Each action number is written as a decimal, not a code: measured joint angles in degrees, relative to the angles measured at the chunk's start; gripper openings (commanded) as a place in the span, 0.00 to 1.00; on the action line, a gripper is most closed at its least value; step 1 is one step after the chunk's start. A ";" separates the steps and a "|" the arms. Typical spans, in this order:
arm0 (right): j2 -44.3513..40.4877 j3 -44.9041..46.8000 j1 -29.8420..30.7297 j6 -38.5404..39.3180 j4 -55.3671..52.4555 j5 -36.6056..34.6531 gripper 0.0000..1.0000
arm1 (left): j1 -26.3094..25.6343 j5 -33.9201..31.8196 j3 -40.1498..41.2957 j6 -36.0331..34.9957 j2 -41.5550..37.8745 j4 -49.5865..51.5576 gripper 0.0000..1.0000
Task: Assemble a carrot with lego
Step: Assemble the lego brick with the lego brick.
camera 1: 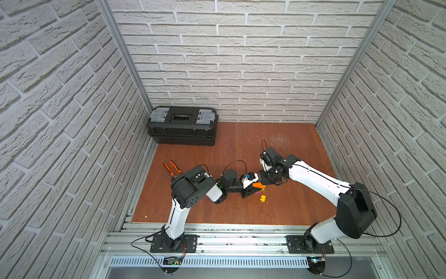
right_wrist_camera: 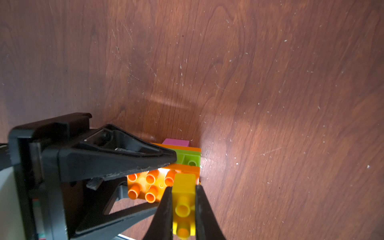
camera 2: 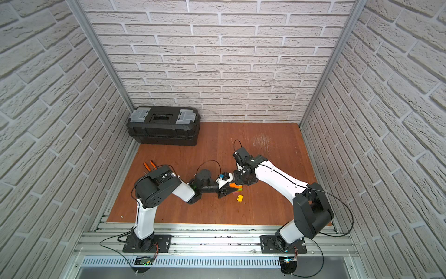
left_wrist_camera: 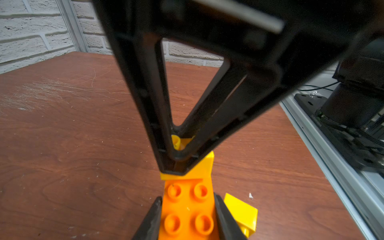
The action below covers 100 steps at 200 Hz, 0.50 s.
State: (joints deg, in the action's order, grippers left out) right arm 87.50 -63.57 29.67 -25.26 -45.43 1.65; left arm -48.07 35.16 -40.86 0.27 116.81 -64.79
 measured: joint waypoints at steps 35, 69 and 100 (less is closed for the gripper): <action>0.11 0.72 0.33 -1.16 2.69 0.98 0.02 | 0.00 0.13 0.00 0.04 0.26 -0.55 0.00; 0.24 1.44 0.61 -1.86 4.98 0.98 0.02 | 0.00 0.09 0.00 0.57 0.48 -1.01 0.00; -0.07 1.44 0.72 -1.92 4.70 0.46 0.02 | 0.00 0.09 0.00 0.81 0.50 -1.07 0.00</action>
State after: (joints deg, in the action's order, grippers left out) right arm 87.44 -62.13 30.39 -27.18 -40.73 2.11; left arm -48.07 35.24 -40.86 1.08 117.32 -65.87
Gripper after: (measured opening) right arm 0.174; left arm 0.371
